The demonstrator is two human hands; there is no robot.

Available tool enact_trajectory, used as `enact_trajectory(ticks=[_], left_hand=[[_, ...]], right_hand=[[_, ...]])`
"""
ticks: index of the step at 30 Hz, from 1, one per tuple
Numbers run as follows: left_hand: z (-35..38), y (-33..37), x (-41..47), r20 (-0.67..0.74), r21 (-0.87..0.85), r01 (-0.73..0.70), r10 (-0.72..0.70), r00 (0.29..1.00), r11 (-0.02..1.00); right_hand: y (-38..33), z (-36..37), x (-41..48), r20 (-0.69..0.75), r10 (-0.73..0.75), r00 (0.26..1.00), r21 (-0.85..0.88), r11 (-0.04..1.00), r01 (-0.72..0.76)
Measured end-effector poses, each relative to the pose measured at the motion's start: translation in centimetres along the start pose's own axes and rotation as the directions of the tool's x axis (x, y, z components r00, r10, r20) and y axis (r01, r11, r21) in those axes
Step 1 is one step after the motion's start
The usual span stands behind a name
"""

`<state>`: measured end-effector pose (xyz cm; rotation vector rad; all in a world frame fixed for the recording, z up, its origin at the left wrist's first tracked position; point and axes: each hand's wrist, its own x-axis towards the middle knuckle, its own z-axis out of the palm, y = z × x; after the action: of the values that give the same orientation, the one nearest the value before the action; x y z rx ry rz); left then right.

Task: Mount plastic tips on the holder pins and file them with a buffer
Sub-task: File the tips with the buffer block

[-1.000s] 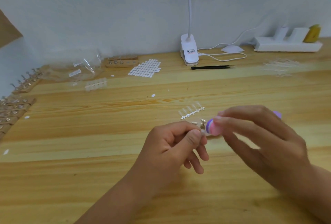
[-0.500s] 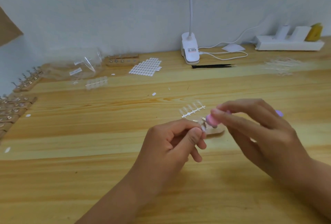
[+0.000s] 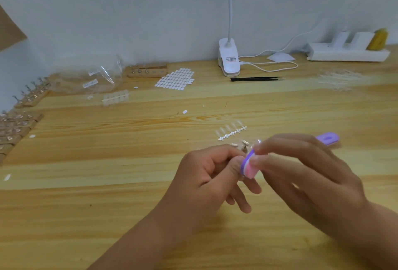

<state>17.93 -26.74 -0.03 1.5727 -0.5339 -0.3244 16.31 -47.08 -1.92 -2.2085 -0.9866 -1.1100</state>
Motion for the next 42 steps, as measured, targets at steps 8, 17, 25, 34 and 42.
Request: enact_trajectory(ticks=[8, 17, 25, 34, 42], left_hand=[[-0.1, -0.2, 0.2, 0.027, -0.012, -0.005, 0.006, 1.000, 1.000], [0.1, -0.3, 0.6, -0.009, -0.074, 0.032, -0.033, 0.999, 0.997], [0.0, 0.4, 0.4, 0.182, -0.166, 0.156, -0.125, 0.975, 0.974], [0.0, 0.8, 0.3, 0.234, -0.204, 0.155, -0.106, 0.966, 0.967], [-0.2, 0.9, 0.2, 0.294, -0.197, 0.147, -0.084, 0.952, 0.969]], right_hand=[[-0.2, -0.1, 0.2, -0.039, 0.018, 0.999, 0.000, 1.000, -0.018], [0.8, -0.6, 0.3, -0.111, 0.122, 0.986, -0.051, 0.990, -0.129], [0.9, -0.8, 0.4, 0.012, 0.117, 0.993, -0.006, 0.993, -0.117], [0.9, -0.9, 0.5, 0.065, 0.048, 0.997, -0.032, 0.998, -0.046], [0.3, -0.8, 0.2, 0.078, -0.020, 0.997, 0.013, 1.000, 0.019]])
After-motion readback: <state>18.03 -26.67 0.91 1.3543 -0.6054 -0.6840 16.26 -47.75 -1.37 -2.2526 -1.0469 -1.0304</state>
